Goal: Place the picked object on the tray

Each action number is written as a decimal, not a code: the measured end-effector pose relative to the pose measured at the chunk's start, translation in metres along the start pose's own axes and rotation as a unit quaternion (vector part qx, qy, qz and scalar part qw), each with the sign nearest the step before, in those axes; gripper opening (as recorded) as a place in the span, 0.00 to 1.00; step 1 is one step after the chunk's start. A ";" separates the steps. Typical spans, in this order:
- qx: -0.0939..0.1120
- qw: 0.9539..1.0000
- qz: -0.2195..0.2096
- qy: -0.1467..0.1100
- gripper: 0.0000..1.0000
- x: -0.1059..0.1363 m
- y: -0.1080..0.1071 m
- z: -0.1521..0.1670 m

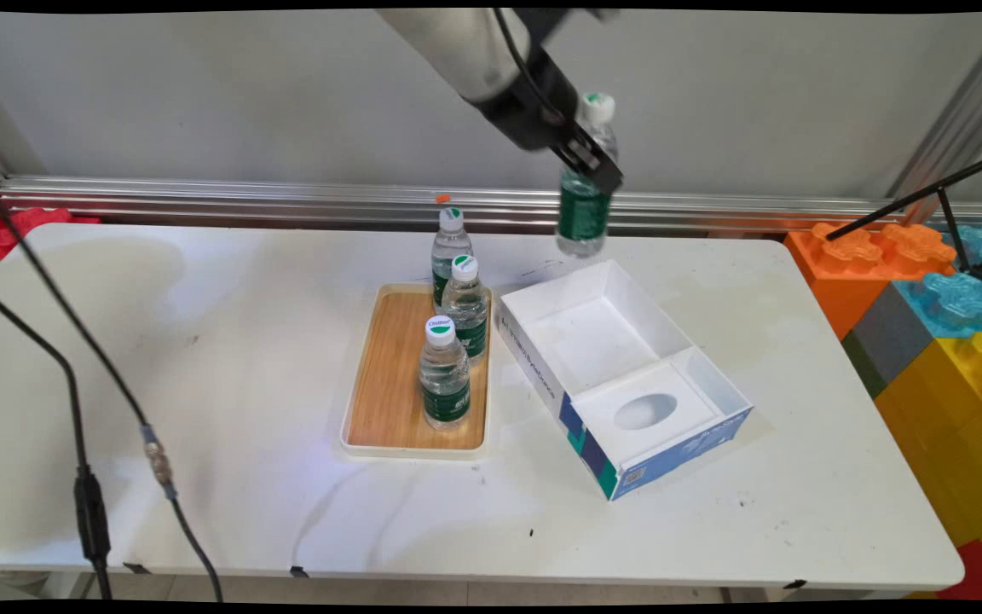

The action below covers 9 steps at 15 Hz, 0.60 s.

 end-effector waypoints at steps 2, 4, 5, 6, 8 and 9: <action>-0.002 1.000 0.002 -0.007 0.00 -0.002 -0.008 -0.029; -0.005 1.000 0.002 -0.012 0.00 -0.006 -0.015 -0.053; -0.007 1.000 0.003 -0.014 0.00 -0.008 -0.018 -0.065; -0.012 1.000 0.003 -0.016 0.00 -0.012 -0.021 -0.081; -0.029 0.999 0.008 -0.020 0.00 -0.026 -0.027 -0.116; -0.036 0.999 0.013 -0.022 0.00 -0.035 -0.030 -0.130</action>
